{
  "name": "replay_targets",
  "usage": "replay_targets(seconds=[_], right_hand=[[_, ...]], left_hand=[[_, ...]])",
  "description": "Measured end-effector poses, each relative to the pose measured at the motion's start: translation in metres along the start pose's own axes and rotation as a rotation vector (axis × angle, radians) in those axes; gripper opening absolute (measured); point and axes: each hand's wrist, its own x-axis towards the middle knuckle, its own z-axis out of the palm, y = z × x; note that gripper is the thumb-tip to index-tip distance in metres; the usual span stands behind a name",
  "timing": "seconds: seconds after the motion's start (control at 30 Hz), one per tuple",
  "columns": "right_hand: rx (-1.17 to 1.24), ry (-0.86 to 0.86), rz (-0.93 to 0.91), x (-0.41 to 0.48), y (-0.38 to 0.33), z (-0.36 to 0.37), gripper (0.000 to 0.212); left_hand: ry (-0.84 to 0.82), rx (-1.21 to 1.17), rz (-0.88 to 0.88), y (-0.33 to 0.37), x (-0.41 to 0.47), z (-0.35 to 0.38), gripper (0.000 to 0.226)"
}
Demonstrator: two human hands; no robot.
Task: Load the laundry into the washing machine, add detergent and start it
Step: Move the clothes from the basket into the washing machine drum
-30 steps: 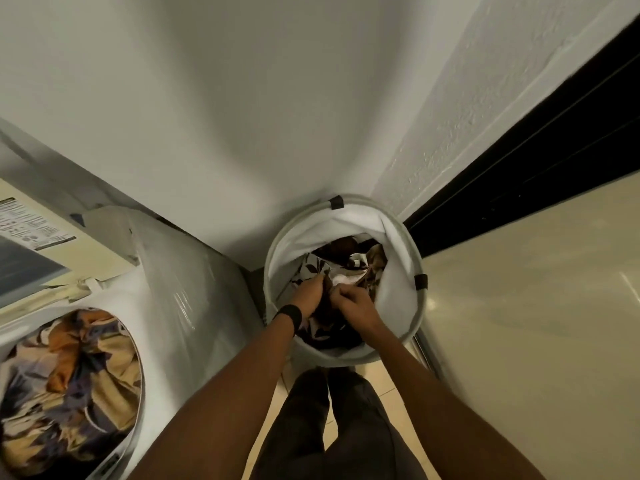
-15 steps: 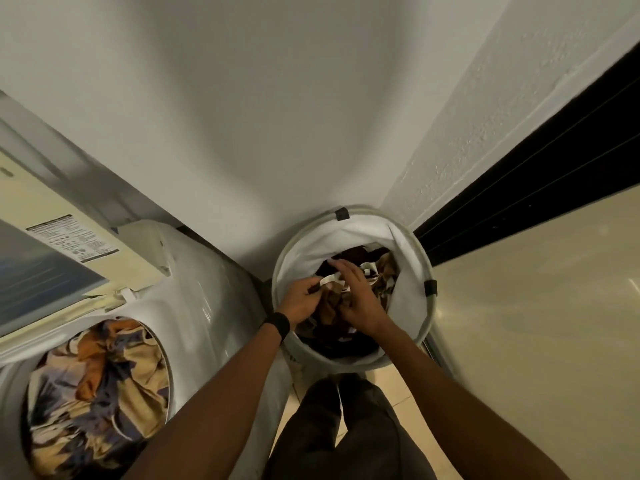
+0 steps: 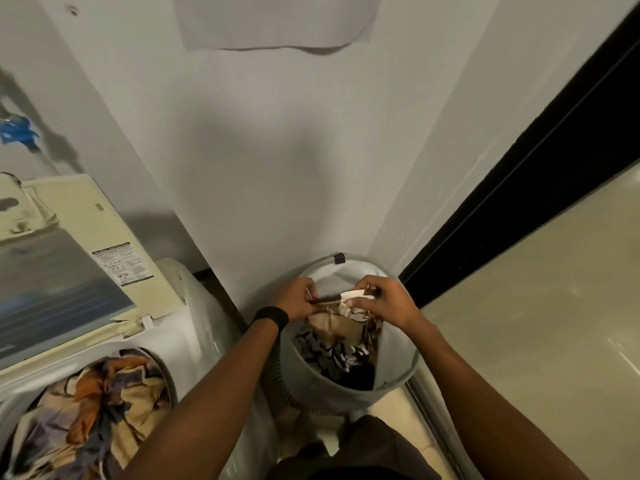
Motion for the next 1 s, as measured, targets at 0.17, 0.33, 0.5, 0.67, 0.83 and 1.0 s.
replay_targets(seconds=[0.17, 0.33, 0.5, 0.67, 0.83, 1.0], right_hand=[[0.221, 0.380, 0.048, -0.006, -0.005, -0.019, 0.012], [0.214, 0.476, 0.042, -0.012, -0.009, -0.032, 0.022], [-0.037, 0.059, -0.154, -0.005, -0.018, -0.030, 0.086], [-0.096, 0.245, -0.129, 0.000, -0.027, -0.034, 0.011], [0.004, 0.409, -0.066, -0.002, -0.024, -0.052, 0.016], [0.108, 0.361, -0.133, 0.000, -0.040, -0.050, 0.026]], left_hand=[[0.102, 0.115, -0.052, 0.023, -0.004, -0.012, 0.017], [0.286, 0.062, 0.098, 0.036, -0.005, -0.008, 0.031], [0.144, 0.013, 0.348, 0.078, -0.001, -0.009, 0.026], [0.111, -0.057, 0.414, 0.084, -0.002, -0.024, 0.020], [0.314, -0.275, 0.367, 0.065, -0.004, -0.028, 0.008], [0.358, -0.548, 0.374, 0.087, -0.008, -0.020, 0.022]])
